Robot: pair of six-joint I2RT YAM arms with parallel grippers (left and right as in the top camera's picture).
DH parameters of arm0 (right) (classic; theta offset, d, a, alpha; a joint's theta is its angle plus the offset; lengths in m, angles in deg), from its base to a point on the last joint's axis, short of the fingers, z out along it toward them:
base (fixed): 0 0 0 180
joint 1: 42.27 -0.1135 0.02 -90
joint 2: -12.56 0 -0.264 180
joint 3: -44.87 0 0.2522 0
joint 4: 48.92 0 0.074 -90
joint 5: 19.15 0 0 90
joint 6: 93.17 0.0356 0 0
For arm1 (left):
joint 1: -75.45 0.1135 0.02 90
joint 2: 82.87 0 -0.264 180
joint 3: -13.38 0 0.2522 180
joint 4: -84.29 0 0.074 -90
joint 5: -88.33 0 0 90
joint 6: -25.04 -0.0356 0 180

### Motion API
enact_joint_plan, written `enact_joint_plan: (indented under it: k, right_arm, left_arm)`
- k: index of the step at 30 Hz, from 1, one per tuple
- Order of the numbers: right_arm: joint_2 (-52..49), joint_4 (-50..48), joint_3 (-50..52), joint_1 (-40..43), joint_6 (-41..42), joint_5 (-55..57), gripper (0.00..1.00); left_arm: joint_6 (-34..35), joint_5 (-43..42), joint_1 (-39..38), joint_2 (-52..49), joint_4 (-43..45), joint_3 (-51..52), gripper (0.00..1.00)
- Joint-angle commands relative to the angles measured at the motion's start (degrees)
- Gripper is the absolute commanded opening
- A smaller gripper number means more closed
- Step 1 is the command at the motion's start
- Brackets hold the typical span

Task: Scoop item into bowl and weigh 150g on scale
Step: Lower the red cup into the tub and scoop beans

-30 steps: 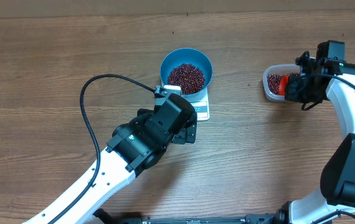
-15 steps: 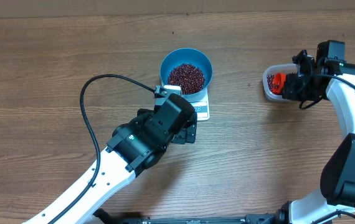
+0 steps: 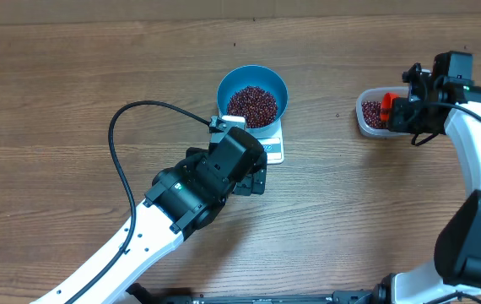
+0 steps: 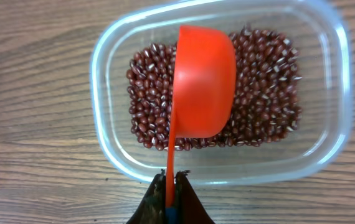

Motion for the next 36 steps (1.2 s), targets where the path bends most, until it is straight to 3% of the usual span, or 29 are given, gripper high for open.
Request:
enact_joint_plan:
  k: [1,19,36]
  right_arm:
    - [4.7,-0.1,-1.9,-0.2,-0.7,0.7,0.04]
    - [6.8,0.1,-1.9,-0.3,-1.9,-0.1,0.04]
    - [6.8,1.1,-1.9,-0.3,-1.9,-17.0,0.04]
  left_arm:
    - [0.7,0.6,-0.1,-0.2,0.1,-0.2,1.0]
    - [0.7,0.6,-0.1,-0.2,0.1,-0.2,1.0]
    - [0.7,0.6,-0.1,-0.2,0.1,-0.2,0.99]
